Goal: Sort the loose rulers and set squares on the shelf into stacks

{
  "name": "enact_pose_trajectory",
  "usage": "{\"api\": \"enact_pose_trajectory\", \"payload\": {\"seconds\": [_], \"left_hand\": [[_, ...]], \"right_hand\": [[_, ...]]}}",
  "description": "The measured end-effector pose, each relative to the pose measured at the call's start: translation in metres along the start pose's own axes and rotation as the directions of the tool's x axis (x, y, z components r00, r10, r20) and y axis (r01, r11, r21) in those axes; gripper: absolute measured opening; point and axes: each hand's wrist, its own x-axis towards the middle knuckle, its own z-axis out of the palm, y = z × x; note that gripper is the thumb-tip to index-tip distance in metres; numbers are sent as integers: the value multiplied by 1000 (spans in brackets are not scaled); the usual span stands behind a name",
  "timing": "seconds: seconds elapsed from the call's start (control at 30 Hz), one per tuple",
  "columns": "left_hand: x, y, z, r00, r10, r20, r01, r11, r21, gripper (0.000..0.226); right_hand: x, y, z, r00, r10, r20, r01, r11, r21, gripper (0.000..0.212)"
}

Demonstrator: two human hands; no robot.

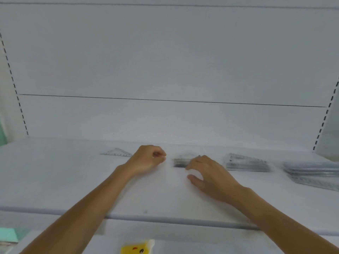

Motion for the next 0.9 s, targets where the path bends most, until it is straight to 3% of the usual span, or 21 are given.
{"api": "enact_pose_trajectory", "payload": {"seconds": [0.1, 0.4, 0.53, 0.7, 0.8, 0.9], "left_hand": [[-24, -36, -32, 1000, -27, 10, 26, 995, 100, 15], [-99, -136, -144, 987, -131, -90, 148, 965, 216, 8], [-121, -161, -158, 983, -130, -129, 162, 948, 273, 16], [-123, -169, -155, 988, -100, -120, 134, 935, 327, 24], [-122, -171, -155, 988, -103, -114, 135, 938, 320, 24], [-123, -169, -156, 990, -97, -100, 125, 939, 319, 25]], "right_hand": [[39, -26, 11, 999, -26, -38, 28, 998, 64, 29], [164, -103, 68, 987, 82, 140, -108, 977, 183, 38], [200, -123, 91, 965, 158, 210, -192, 969, 153, 46], [210, -131, 106, 964, 210, 161, -242, 947, 211, 38], [210, -138, 104, 972, 173, 157, -196, 969, 148, 38], [203, -150, 102, 983, 111, 145, -109, 994, -21, 41]]}}
